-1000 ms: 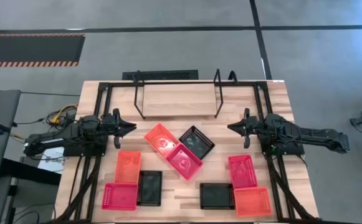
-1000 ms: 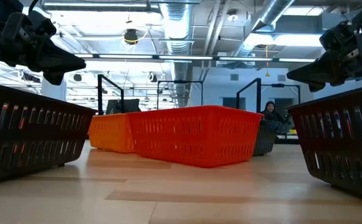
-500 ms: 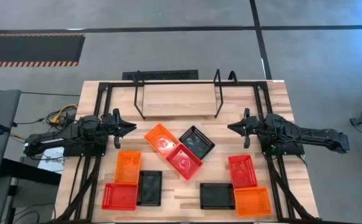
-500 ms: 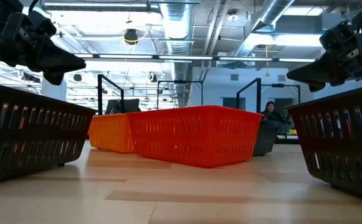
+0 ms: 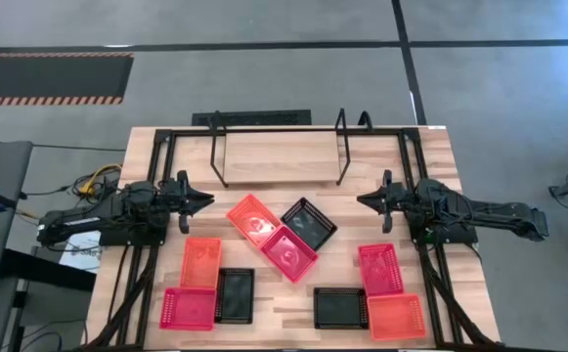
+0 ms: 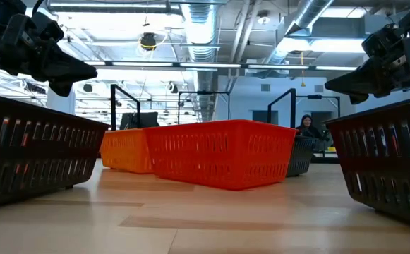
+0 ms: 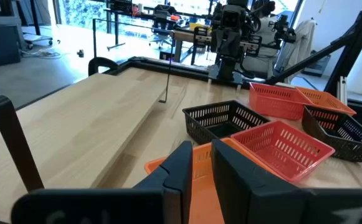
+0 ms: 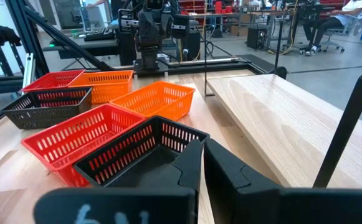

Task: Stack baskets on shelf by color

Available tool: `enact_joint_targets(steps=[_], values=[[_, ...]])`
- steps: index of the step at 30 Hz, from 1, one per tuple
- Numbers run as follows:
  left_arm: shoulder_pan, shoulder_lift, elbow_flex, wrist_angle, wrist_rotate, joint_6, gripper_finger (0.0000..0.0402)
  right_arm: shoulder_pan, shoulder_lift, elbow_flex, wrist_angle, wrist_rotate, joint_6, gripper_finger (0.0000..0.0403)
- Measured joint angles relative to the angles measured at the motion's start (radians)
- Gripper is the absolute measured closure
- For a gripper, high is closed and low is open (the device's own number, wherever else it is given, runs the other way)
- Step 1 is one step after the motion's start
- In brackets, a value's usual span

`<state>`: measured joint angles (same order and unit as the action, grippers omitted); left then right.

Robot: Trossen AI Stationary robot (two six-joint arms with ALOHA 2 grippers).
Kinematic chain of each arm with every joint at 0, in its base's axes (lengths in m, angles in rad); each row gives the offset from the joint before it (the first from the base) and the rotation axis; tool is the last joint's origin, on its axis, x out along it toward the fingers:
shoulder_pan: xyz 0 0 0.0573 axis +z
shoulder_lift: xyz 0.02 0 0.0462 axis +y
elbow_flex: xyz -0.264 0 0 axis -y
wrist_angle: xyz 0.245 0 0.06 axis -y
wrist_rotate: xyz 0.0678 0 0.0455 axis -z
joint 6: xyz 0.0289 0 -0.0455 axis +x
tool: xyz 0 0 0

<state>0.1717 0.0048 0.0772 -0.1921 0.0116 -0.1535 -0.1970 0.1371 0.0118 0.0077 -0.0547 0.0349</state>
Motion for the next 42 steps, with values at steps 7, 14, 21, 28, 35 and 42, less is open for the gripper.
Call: enact_joint_targets(steps=[7,14,21,28,35,42], values=[[0.0,0.0,0.0,0.0,0.0,0.0,0.0354,0.0,0.0,0.0,0.0,0.0,0.0,0.036],[0.0,0.0,0.0,0.0,0.0,-0.004,0.0354,0.0,0.0,0.0,0.0,0.0,0.0,0.036],[0.0,0.0,-0.001,0.009,0.0,-0.101,0.0354,0.0,0.0,0.0,0.0,0.0,0.0,0.036],[0.0,0.0,-0.003,0.024,-0.058,-0.293,0.0354,0.0,0.0,0.0,0.0,0.0,0.0,0.036],[0.0,0.0,-0.003,0.027,-0.144,-0.363,0.0354,0.0,0.0,0.0,0.0,0.0,0.0,0.036],[0.0,0.0,-0.002,0.026,-0.183,-0.397,0.0354,-0.002,0.0,0.0,0.0,0.001,0.0,0.036]])
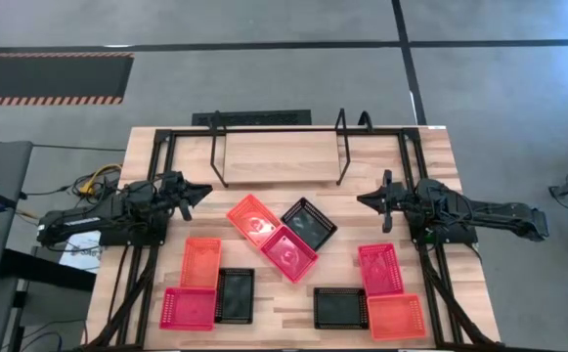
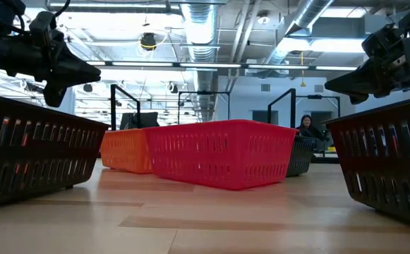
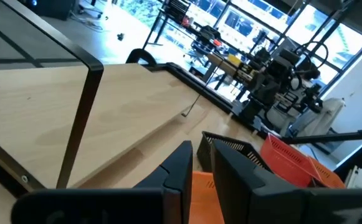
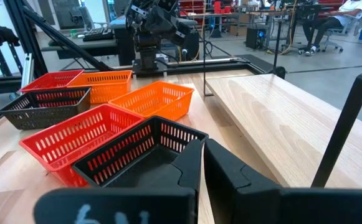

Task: Stack baskets on shelf by color
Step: Put the top center orange bin on the shelf

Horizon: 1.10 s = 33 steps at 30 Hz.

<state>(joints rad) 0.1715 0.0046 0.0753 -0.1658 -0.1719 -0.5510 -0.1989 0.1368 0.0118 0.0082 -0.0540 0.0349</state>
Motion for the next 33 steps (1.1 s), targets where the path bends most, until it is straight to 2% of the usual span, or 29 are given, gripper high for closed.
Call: enact_joint_targets(steps=[7,12,19,26,33], values=[[0.0,0.0,0.0,0.0,-0.001,0.0,0.0354,0.002,0.0,-0.002,0.028,0.0,0.014,0.036],[0.0,0.0,0.001,-0.001,-0.011,-0.001,0.0354,0.001,0.0,-0.002,0.095,0.0,0.16,0.036],[0.0,0.0,0.001,-0.002,-0.024,-0.021,0.0354,0.002,0.0,-0.002,0.101,0.0,0.399,0.036],[0.0,0.0,0.001,-0.002,-0.026,-0.032,0.0354,0.002,0.0,-0.002,0.105,0.0,0.443,0.036],[0.0,0.0,0.002,-0.002,-0.038,-0.041,0.0354,0.0,0.0,-0.002,0.107,0.001,0.552,0.036]])
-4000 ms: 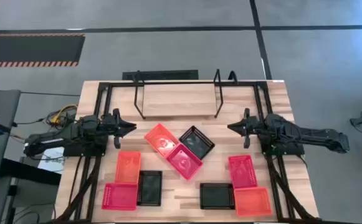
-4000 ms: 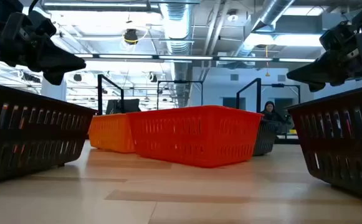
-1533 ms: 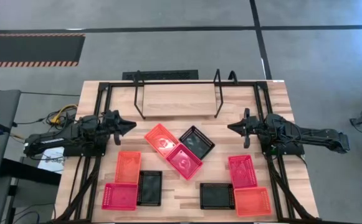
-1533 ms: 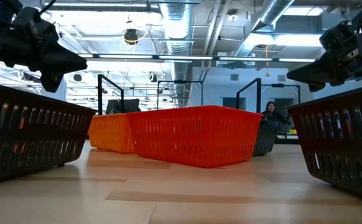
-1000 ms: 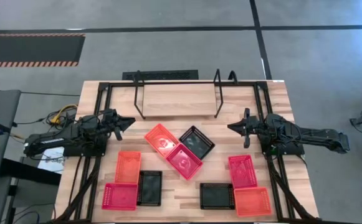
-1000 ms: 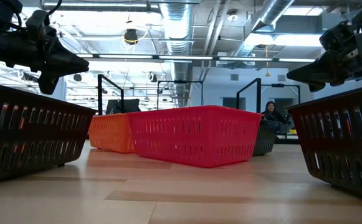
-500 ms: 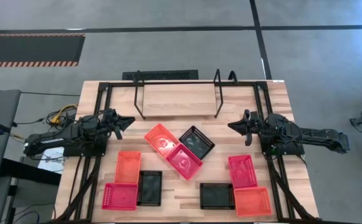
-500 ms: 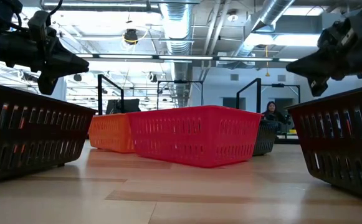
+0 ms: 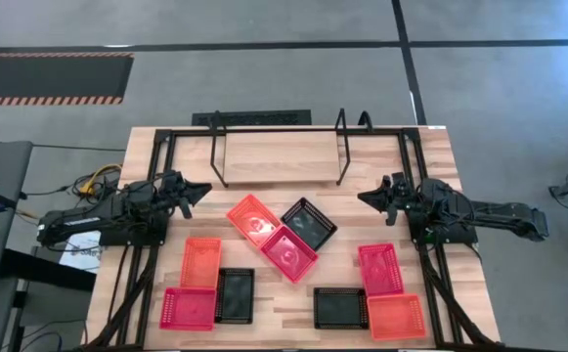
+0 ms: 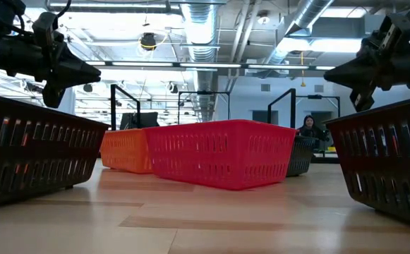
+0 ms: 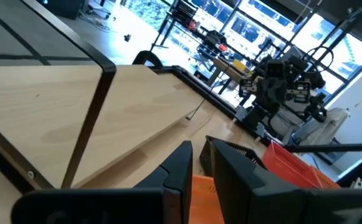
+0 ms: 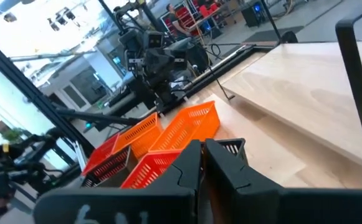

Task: Stack baskets on shelf by color
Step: Put the top center orange bin on the shelf

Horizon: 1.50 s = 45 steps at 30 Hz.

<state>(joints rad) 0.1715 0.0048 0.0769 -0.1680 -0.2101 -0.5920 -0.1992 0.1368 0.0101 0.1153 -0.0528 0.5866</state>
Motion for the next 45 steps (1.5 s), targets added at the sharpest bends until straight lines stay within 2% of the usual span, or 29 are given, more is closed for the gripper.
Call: enact_joint_targets(steps=[9,14,20,23,26,33,36,40,45], values=[[0.0,0.0,0.001,-0.005,-0.033,-0.005,0.0358,0.0,0.0,0.0,0.066,0.003,0.0,0.036],[0.0,0.008,0.003,-0.008,-0.084,-0.019,0.0396,0.0,0.0,0.0,0.121,0.009,0.0,0.036],[0.0,0.125,0.12,-0.25,-0.154,-0.071,0.0401,0.0,0.0,0.001,0.118,0.063,0.016,0.036],[-0.006,0.24,0.211,-0.362,-0.121,-0.115,0.0401,0.0,0.0,0.001,0.118,0.084,0.016,0.036],[-0.028,0.382,0.317,-0.407,-0.072,-0.136,0.0401,0.0,0.0,0.001,0.117,0.106,0.016,0.036],[-0.127,0.829,0.57,-0.54,-0.003,-0.203,0.0401,0.0,0.0,0.001,0.118,0.138,0.019,0.036],[-0.164,1.023,0.659,-0.547,0.034,-0.218,0.0401,0.0,0.0,0.001,0.118,0.155,0.069,0.036],[-0.184,1.238,0.783,-0.54,0.074,-0.144,0.0401,0.0,0.0,0.001,0.118,0.182,0.097,0.036],[-0.177,1.434,0.961,-0.61,0.06,-0.003,0.0383,0.0,0.0,0.001,0.15,0.189,0.124,0.0352]])
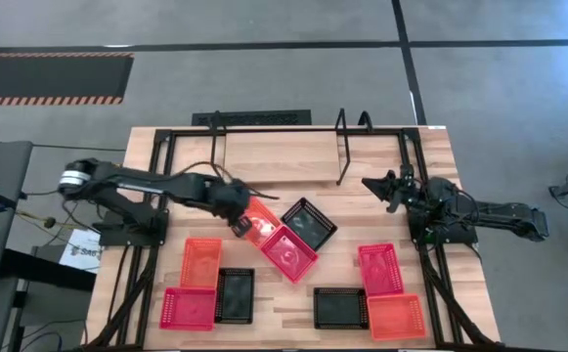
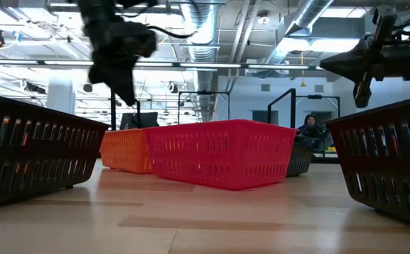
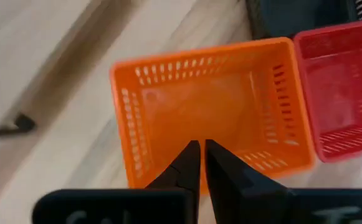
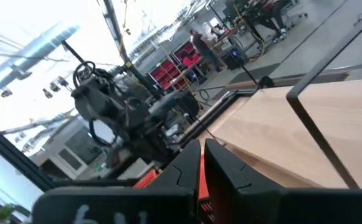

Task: Stack baskets on shelf by color
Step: Put the top center orange bin on the shelf

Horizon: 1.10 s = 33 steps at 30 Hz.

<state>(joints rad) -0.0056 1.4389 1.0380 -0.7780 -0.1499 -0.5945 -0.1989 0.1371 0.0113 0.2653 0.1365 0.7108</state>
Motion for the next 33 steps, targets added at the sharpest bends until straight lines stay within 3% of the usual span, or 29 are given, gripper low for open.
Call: enact_joint_targets(steps=[7,10,14,19,25,33], values=[[0.037,0.189,0.21,-0.113,-0.075,0.107,0.0294,0.002,-0.001,0.0,0.066,-0.004,0.0,0.0327],[0.054,0.248,0.273,-0.113,-0.057,0.177,0.0252,0.002,-0.001,0.0,0.078,-0.016,0.004,0.0314],[0.068,0.309,0.332,-0.118,-0.017,0.378,0.0219,0.002,-0.001,0.0,0.129,-0.085,0.05,0.0297],[0.067,0.348,0.354,-0.124,0.023,0.673,0.0212,0.002,-0.001,0.001,0.25,-0.187,0.06,0.0283],[0.068,0.348,0.335,-0.129,0.036,0.9,0.0211,0.002,-0.001,0.023,0.267,-0.196,0.044,0.0279],[0.072,0.381,0.297,-0.133,0.006,1.059,0.0211,0.002,-0.001,0.035,0.265,-0.198,0.041,0.0279]])
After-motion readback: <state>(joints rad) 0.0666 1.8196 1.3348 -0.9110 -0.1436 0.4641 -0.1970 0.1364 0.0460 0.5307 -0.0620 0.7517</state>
